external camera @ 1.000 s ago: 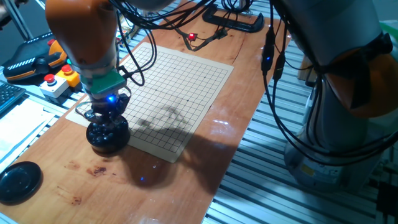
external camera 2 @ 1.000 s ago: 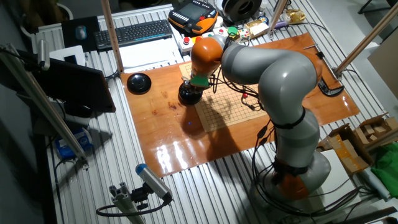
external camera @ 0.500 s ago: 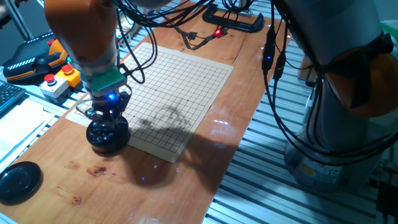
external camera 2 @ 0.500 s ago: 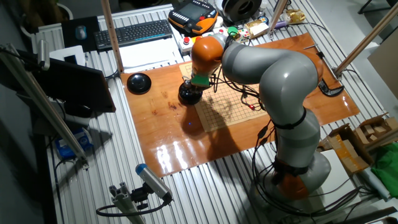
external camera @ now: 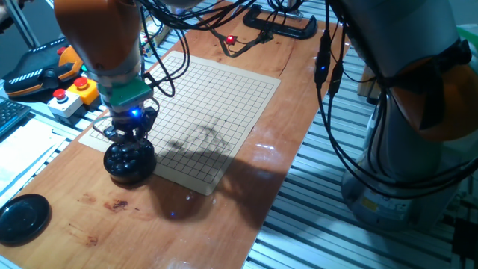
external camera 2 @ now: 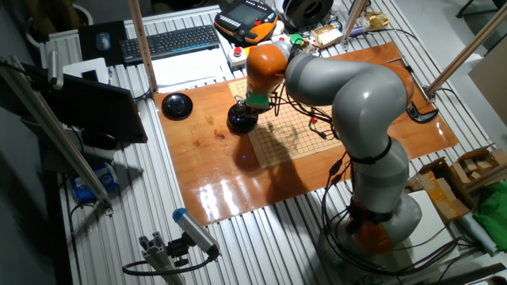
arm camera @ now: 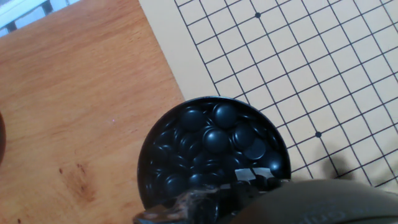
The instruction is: Play the first move as black on the 3-4 point in the upper right corner of the Go board
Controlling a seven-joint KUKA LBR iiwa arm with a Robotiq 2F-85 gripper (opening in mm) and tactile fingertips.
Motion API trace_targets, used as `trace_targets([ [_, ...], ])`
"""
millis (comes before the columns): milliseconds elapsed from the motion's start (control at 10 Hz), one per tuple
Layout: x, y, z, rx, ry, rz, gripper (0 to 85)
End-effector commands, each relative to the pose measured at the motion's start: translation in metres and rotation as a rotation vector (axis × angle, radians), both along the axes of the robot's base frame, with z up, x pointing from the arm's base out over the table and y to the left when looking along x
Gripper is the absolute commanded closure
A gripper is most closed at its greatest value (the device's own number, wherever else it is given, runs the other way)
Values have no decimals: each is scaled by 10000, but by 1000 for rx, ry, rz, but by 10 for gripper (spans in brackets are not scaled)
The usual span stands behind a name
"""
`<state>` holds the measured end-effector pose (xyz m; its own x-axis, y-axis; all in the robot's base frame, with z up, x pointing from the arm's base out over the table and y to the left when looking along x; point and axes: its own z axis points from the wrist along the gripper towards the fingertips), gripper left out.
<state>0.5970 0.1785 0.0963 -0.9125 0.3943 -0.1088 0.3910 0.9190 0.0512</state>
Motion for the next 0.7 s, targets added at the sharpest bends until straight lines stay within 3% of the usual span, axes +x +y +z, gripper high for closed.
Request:
trace_targets([
  [0, -1, -7, 10, 3, 0, -4, 843],
  [400, 33, 27, -83, -6, -10, -4, 843],
  [600, 52, 62, -150, -6, -16, -6, 803],
])
